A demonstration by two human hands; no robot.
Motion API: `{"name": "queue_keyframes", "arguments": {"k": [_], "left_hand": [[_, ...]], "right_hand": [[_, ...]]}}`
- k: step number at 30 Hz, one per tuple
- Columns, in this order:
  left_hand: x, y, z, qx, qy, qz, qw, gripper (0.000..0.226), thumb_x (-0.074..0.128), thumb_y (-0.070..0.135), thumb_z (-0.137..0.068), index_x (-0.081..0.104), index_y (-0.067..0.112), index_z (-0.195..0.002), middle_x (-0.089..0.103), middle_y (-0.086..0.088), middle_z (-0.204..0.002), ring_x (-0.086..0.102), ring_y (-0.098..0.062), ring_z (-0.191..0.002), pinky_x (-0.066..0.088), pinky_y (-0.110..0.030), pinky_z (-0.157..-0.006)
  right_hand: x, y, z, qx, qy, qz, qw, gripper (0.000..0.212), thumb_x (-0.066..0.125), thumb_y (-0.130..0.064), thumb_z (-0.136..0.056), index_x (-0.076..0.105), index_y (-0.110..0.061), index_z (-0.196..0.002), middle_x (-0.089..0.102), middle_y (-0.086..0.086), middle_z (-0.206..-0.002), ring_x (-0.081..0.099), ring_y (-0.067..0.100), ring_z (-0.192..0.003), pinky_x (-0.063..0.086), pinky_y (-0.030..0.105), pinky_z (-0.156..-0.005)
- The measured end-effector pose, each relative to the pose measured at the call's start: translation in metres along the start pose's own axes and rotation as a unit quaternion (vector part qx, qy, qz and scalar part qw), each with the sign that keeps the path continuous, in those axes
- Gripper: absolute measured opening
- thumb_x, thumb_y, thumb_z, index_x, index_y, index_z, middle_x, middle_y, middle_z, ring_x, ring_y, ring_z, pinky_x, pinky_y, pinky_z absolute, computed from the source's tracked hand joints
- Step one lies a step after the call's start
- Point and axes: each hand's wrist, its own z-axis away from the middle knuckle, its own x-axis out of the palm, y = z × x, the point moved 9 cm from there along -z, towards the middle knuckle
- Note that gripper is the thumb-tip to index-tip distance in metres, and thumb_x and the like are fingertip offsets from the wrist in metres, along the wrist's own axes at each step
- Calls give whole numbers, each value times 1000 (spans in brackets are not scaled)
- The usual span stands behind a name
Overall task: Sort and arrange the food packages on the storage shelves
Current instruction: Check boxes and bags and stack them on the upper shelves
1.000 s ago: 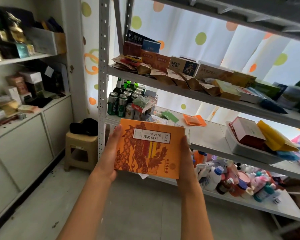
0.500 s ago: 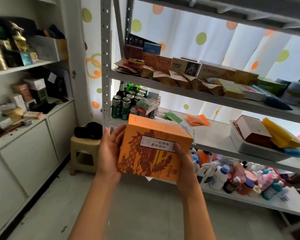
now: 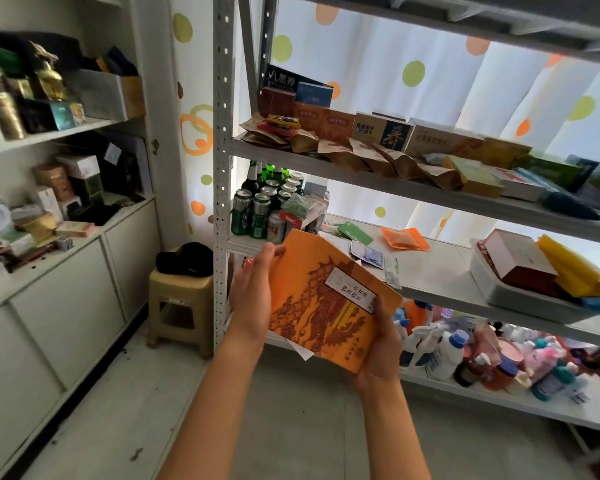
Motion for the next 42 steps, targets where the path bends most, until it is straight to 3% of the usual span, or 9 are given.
{"name": "queue_keyframes", "arguments": {"k": [4, 9, 13, 17, 21, 29, 34, 38, 42], "left_hand": [[1, -5, -4, -7, -70, -62, 996, 67, 57, 83, -72, 53, 52, -130, 62, 0, -131, 65, -23, -115, 51, -52, -99], [-19, -27, -10, -55, -6, 66, 996, 59, 75, 63, -74, 65, 29, -121, 75, -3, -108, 73, -23, -100, 52, -52, -98], [-28, -53, -21, -119, 20, 149, 981, 54, 58, 61, -83, 67, 26, -122, 74, -7, -114, 71, -25, -103, 50, -51, -100], [-29, -76, -29, -162, 13, 221, 962, 55, 49, 65, -89, 63, 29, -129, 72, -9, -119, 71, -28, -104, 52, -51, -95], [-27, -77, -41, -132, 29, 246, 960, 66, 48, 72, -86, 56, 32, -137, 66, -8, -129, 64, -31, -118, 46, -59, -102], [-30, -72, -58, -62, 99, 208, 971, 59, 46, 62, -92, 39, 40, -146, 65, 3, -130, 67, -18, -112, 58, -39, -81], [-32, -51, -79, -14, 50, 189, 981, 42, 53, 44, -94, 47, 40, -135, 66, 0, -129, 65, -22, -117, 55, -49, -92], [-40, -34, -106, -4, 8, 109, 994, 65, 69, 37, -86, 38, 42, -143, 63, 3, -131, 61, -22, -120, 51, -58, -97], [-26, 12, -138, 36, -28, 1, 999, 53, 74, 29, -84, 52, 41, -131, 62, 19, -118, 61, -8, -114, 60, -29, -78]], "right_hand": [[14, -12, -1, -36, 18, 100, 994, 101, 85, -73, -53, 58, -24, -137, 70, 16, -124, 68, 40, -111, 53, 63, -95], [32, -32, -8, -77, -46, 108, 990, 44, 48, -63, -93, 72, -36, -118, 74, 8, -115, 72, 33, -104, 61, 48, -85], [38, -44, -15, -109, -66, 140, 982, 40, 51, -41, -96, 60, -21, -130, 75, 0, -110, 74, 23, -97, 61, 35, -77], [44, -44, -28, -108, -64, 148, 981, 57, 70, -35, -77, 60, -25, -132, 71, -4, -123, 67, 22, -115, 57, 40, -94], [48, -32, -37, -120, 21, 159, 980, 85, 89, -63, -50, 64, -31, -125, 71, -7, -118, 65, 21, -116, 56, 39, -94], [89, -5, -52, -167, -5, 264, 950, 137, 83, -80, -39, 7, -59, -151, 33, -17, -150, 44, 5, -133, 47, 33, -105], [84, -12, -73, -176, 31, 232, 956, 113, 92, -39, -59, 25, -48, -150, 47, -12, -137, 59, 1, -114, 59, 26, -86], [74, -34, -94, -194, 61, 203, 958, 91, 95, -35, -57, 48, -45, -134, 57, -6, -130, 63, 18, -116, 61, 35, -81], [81, -74, -118, -224, 58, 215, 949, 89, 95, -39, -53, 51, -45, -130, 58, -5, -131, 62, 20, -118, 62, 40, -85]]}}
